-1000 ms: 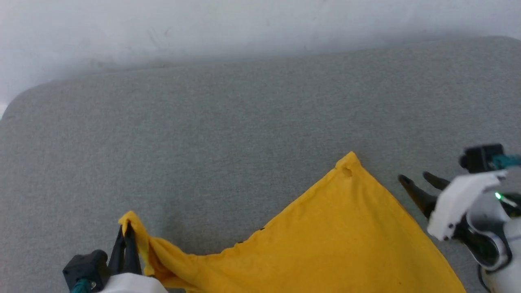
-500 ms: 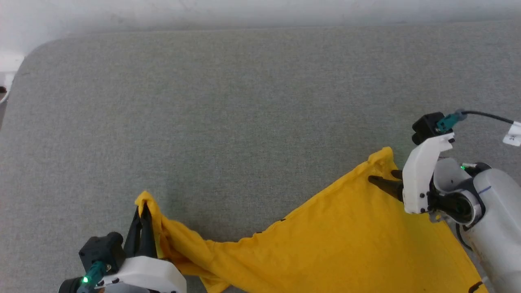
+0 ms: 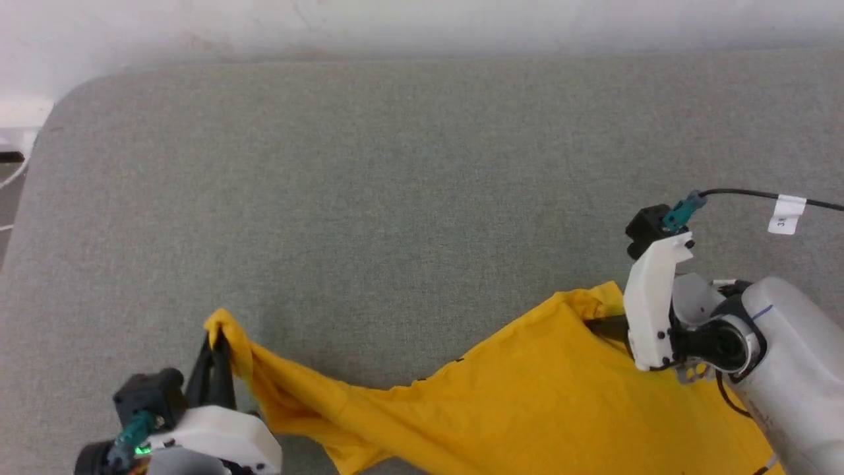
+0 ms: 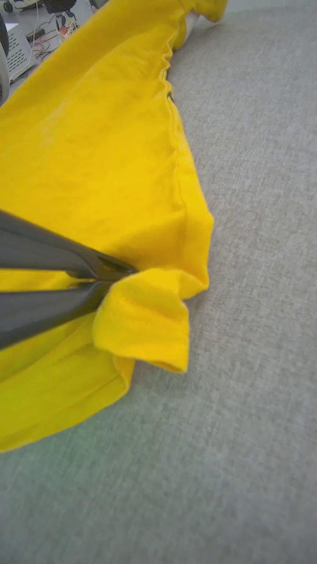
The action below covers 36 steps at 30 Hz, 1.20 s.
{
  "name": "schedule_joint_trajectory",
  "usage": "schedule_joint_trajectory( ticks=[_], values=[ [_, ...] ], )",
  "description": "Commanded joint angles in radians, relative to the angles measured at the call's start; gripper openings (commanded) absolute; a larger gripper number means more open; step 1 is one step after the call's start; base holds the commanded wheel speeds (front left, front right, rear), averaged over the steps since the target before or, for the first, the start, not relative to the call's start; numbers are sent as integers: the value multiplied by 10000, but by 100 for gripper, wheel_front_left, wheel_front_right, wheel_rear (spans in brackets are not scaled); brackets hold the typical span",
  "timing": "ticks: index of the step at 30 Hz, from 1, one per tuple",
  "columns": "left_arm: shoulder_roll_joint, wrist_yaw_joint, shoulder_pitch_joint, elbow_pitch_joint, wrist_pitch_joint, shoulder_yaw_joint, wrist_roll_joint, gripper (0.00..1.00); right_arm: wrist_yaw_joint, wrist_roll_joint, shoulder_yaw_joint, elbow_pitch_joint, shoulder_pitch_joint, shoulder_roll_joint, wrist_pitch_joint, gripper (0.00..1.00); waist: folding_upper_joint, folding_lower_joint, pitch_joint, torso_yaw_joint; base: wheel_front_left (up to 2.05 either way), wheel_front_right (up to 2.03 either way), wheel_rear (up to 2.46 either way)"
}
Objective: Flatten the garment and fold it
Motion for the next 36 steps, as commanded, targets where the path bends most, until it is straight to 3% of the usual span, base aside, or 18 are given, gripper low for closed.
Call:
schedule_joint_trajectory(
  ticks=[1, 5, 9, 14, 19, 26, 36],
  values=[
    [223, -135, -411, 3, 21, 167, -51, 0, 4, 127, 212, -147, 308, -5, -263, 0, -1, -1, -405, -78, 0, 0, 0],
    [748, -440, -1401, -75, 205, 464, -54, 0, 4, -235, -177, -501, -233, -472, -1838, 0, -1, -1, -801, -131, 0, 0, 0],
    [1253, -1068, -3207, 304, 498, 626, -188, 0, 4, -910, -571, -207, -980, -803, -3064, 0, -1, -1, -1092, -218, 0, 0, 0],
    [1716, -1988, -5855, 1966, 696, 440, -119, 0, 4, -1468, -1138, 414, -2143, -646, -4128, 0, -1, -1, -1129, -474, 0, 0, 0],
    [1860, -2554, -8829, 3846, 649, 58, 390, 0, 4, -1827, -1616, 908, -3737, -541, -5093, 0, -1, -1, -446, -689, 0, 0, 0],
    [1750, -2745, -13304, 5936, -125, -135, 1168, 0, 4, -2264, -2297, 1414, -6341, -641, -6646, 0, -1, -1, 1192, -828, 0, 0, 0],
    [1269, -2680, -16623, 7822, -784, -321, 1534, 0, 4, -2527, -2377, 1855, -8608, -778, -8283, 0, -1, -1, 2934, -807, 0, 0, 0]
  ],
)
